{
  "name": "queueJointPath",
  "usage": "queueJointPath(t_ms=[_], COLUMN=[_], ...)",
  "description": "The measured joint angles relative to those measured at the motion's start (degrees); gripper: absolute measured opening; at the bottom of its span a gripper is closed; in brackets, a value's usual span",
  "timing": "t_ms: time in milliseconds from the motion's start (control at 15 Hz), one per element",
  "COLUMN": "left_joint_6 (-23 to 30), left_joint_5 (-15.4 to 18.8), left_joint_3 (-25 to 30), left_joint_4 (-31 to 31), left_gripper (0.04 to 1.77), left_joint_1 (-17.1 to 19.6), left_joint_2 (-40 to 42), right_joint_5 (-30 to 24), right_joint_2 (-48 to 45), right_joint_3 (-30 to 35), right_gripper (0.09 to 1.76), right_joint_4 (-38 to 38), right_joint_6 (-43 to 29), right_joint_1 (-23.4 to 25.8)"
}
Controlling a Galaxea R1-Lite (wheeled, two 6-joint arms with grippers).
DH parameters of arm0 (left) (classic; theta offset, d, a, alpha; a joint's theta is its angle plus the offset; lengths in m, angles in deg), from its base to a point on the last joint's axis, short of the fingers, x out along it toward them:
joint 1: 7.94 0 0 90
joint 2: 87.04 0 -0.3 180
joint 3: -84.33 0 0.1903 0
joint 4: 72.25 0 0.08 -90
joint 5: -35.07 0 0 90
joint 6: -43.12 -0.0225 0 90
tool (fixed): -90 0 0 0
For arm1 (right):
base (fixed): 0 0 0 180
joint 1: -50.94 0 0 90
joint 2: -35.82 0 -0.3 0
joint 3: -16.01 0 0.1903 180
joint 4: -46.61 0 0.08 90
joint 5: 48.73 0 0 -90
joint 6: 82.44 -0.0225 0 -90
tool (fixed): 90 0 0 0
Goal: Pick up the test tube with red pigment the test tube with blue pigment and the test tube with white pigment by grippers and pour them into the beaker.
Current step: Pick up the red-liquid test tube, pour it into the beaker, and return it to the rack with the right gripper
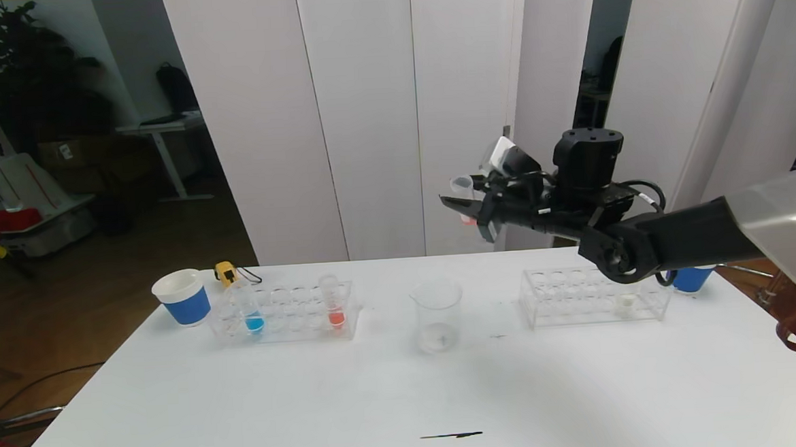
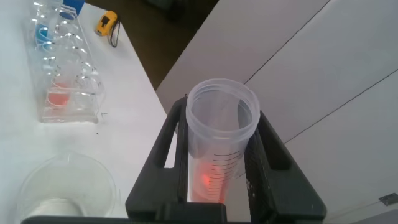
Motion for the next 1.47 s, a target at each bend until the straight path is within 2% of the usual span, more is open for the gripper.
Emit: queueJointPath(t_ms=[333, 667, 1467], left_joint_6=[0.00, 0.00, 0.00], left_joint_5=[0.00, 0.00, 0.00], left_joint_3=[0.00, 0.00, 0.00], left_joint_4=[0.00, 0.00, 0.00], left_gripper=[1.75, 1.75, 1.75], left_joint_1=[0.00, 0.02, 0.00], left_joint_2=[0.00, 0.00, 0.00], right_joint_5=[-4.11, -8.23, -10.06], right_joint_2=[0.02, 0.13, 4.38], right_joint_3=[4.16, 5.10, 1.62], right_gripper=[0.59, 0.59, 0.59], right_joint_4=[1.97, 1.18, 1.79], right_joint_6=[14.21, 26.79, 46.58], right_joint_1=[0.02, 1.30, 1.27])
